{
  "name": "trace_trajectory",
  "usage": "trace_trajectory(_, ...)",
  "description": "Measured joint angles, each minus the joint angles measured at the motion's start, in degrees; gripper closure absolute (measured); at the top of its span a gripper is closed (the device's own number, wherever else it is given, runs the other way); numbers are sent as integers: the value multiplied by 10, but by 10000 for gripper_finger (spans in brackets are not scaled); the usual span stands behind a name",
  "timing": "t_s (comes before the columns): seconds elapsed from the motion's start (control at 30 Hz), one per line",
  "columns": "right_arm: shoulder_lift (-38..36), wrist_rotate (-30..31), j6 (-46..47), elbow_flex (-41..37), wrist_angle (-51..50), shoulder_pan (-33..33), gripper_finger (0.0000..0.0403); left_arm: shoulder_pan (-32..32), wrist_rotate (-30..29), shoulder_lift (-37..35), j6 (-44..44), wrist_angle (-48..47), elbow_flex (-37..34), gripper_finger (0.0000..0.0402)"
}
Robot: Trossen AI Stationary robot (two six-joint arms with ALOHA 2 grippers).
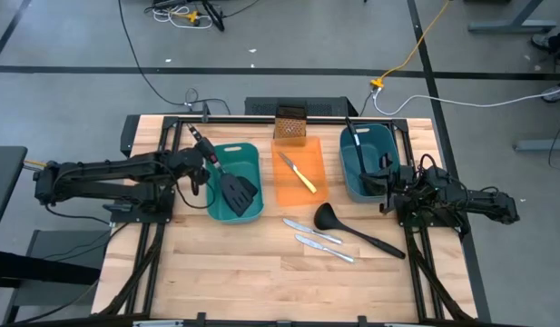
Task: Pick & Place Kitchen Items
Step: Put the black spatula into the green bin, then put the silver table knife into the orange bin
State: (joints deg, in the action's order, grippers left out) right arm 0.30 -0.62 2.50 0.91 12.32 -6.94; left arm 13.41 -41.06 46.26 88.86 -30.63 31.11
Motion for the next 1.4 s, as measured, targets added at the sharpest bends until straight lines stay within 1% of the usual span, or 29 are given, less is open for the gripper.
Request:
trace_trajectory(0.1,0,0,0,0,0,0,394,-1,-28,0,-13,-14,33,240)
trace_trajectory(0.2,0,0,0,0,0,0,394,-6,-60,-2,-44,-49,88,245)
trace_trajectory(0.33,0,0,0,0,0,0,394,-24,-70,-8,-155,-118,177,253)
trace_trajectory(0.4,0,0,0,0,0,0,394,-35,-63,-14,-238,-164,221,260)
trace_trajectory(0.43,0,0,0,0,0,0,394,-39,-42,-18,-296,-180,240,264)
trace_trajectory(0.47,0,1,0,0,0,0,394,-42,-4,-21,-359,-179,257,269)
trace_trajectory(0.53,0,3,-4,0,0,0,394,-43,111,-37,-485,-165,278,280)
trace_trajectory(0.57,0,9,-6,0,0,0,394,-43,165,-44,-550,-147,281,287)
trace_trajectory(0.63,0,27,-9,0,0,0,394,-43,249,-59,-655,-80,278,302)
trace_trajectory(0.67,0,36,-10,0,0,0,394,-46,282,-63,-688,-45,270,313)
trace_trajectory(0.73,0,44,-12,0,0,0,394,-60,331,-70,-722,23,245,342)
trace_trajectory(0.8,0,44,-13,0,1,0,394,-83,355,-72,-739,90,215,378)
trace_trajectory(0.83,0,44,-13,0,1,0,394,-98,360,-71,-752,122,198,390)
trace_trajectory(0.9,0,42,-12,0,1,0,394,-132,349,-78,-762,184,161,393)
trace_trajectory(1.03,0,40,-9,0,1,0,394,-197,289,-108,-757,288,83,397)
trace_trajectory(1.17,0,35,-6,0,1,0,394,-256,225,-149,-753,387,-19,398)
trace_trajectory(1.3,0,20,-5,0,1,0,394,-311,104,-205,-732,414,-88,399)
trace_trajectory(1.33,0,16,-5,0,1,0,394,-323,91,-224,-722,415,-98,399)
trace_trajectory(1.4,0,10,-4,0,1,0,394,-340,89,-271,-698,410,-113,400)
